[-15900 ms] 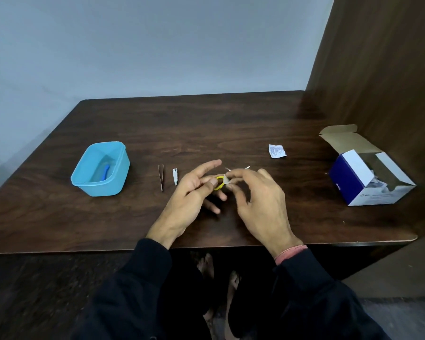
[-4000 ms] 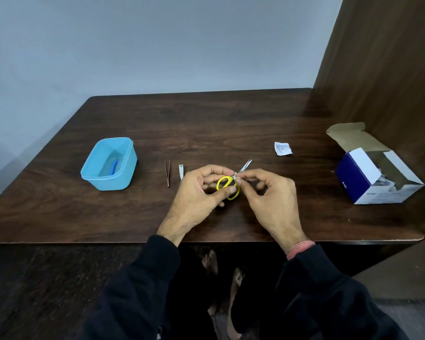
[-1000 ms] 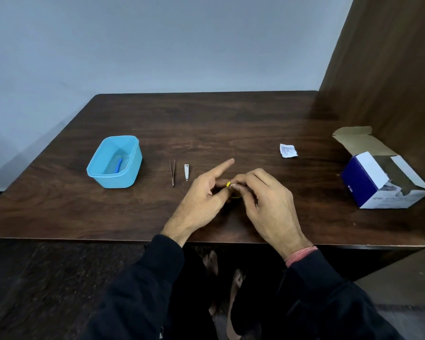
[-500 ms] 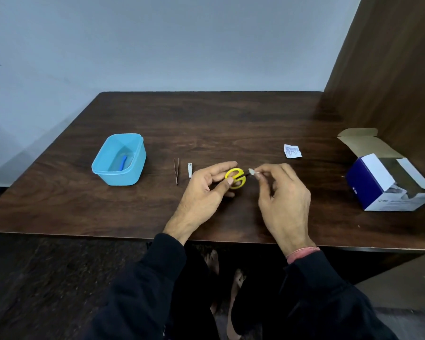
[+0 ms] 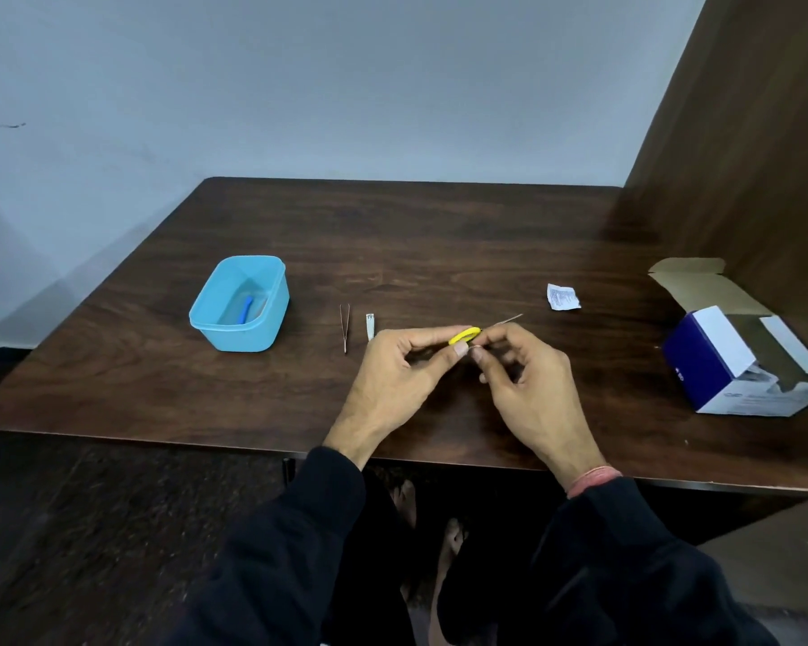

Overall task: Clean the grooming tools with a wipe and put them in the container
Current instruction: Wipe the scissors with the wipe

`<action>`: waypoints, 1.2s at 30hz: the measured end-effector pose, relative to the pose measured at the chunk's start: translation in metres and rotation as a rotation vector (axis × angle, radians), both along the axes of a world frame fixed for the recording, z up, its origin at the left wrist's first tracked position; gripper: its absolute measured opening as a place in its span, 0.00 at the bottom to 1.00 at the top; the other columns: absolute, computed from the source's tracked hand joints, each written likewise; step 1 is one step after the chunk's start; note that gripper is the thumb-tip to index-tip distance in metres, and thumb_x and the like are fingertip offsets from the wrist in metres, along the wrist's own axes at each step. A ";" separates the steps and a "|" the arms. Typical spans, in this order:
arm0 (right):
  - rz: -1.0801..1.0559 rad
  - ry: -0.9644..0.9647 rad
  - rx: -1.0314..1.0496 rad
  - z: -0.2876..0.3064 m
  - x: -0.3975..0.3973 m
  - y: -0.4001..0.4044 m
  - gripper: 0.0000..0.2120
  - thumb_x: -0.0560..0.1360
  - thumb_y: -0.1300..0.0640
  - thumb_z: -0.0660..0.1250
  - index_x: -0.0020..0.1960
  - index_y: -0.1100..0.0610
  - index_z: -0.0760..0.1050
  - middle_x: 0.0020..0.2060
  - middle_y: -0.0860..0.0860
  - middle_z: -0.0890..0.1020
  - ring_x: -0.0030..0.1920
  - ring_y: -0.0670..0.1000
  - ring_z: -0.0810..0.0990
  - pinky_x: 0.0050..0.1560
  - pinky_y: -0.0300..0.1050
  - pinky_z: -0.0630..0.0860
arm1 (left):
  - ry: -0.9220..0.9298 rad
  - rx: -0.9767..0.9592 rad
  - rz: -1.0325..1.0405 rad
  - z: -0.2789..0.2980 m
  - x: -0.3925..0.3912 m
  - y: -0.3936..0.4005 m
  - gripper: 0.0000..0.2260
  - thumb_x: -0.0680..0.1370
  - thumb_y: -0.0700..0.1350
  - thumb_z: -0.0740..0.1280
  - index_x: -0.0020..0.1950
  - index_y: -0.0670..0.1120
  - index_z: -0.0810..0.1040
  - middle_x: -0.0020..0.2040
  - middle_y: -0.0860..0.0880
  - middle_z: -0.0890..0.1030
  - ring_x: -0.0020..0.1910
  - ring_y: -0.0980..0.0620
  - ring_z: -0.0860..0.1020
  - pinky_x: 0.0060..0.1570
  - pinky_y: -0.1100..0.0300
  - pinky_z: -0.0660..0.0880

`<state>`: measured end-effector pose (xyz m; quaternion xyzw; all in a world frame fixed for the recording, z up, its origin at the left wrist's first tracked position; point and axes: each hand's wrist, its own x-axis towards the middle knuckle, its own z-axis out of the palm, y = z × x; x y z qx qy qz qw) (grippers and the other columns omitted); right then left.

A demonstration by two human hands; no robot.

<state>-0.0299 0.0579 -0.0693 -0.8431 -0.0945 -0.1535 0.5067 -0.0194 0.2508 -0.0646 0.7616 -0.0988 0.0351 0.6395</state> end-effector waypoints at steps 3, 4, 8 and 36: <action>-0.006 0.019 0.025 0.001 0.000 -0.001 0.09 0.82 0.61 0.75 0.53 0.47 0.83 0.39 0.43 0.87 0.41 0.46 0.88 0.39 0.37 0.77 | -0.011 0.069 -0.018 0.001 -0.002 -0.001 0.10 0.85 0.51 0.76 0.66 0.58 0.90 0.60 0.58 0.90 0.56 0.41 0.88 0.67 0.29 0.81; -0.004 0.025 0.030 0.001 -0.001 -0.001 0.09 0.82 0.61 0.75 0.53 0.47 0.84 0.39 0.42 0.87 0.41 0.46 0.88 0.39 0.33 0.74 | -0.026 0.087 -0.016 0.001 -0.003 -0.001 0.10 0.85 0.52 0.76 0.66 0.59 0.90 0.60 0.59 0.90 0.54 0.38 0.88 0.65 0.28 0.81; 0.011 0.027 0.043 0.005 -0.003 0.000 0.08 0.82 0.62 0.75 0.53 0.49 0.84 0.40 0.40 0.88 0.43 0.45 0.88 0.39 0.30 0.73 | -0.064 0.062 -0.001 0.001 -0.004 0.001 0.10 0.83 0.43 0.79 0.64 0.51 0.91 0.61 0.57 0.90 0.64 0.52 0.88 0.68 0.43 0.83; 0.112 0.073 0.114 0.014 0.001 0.075 0.06 0.82 0.56 0.78 0.50 0.45 0.85 0.44 0.38 0.87 0.43 0.48 0.86 0.47 0.49 0.84 | -0.038 0.283 0.964 0.069 -0.031 0.162 0.11 0.66 0.57 0.88 0.42 0.58 0.89 0.42 0.61 0.89 0.48 0.60 0.87 0.59 0.49 0.85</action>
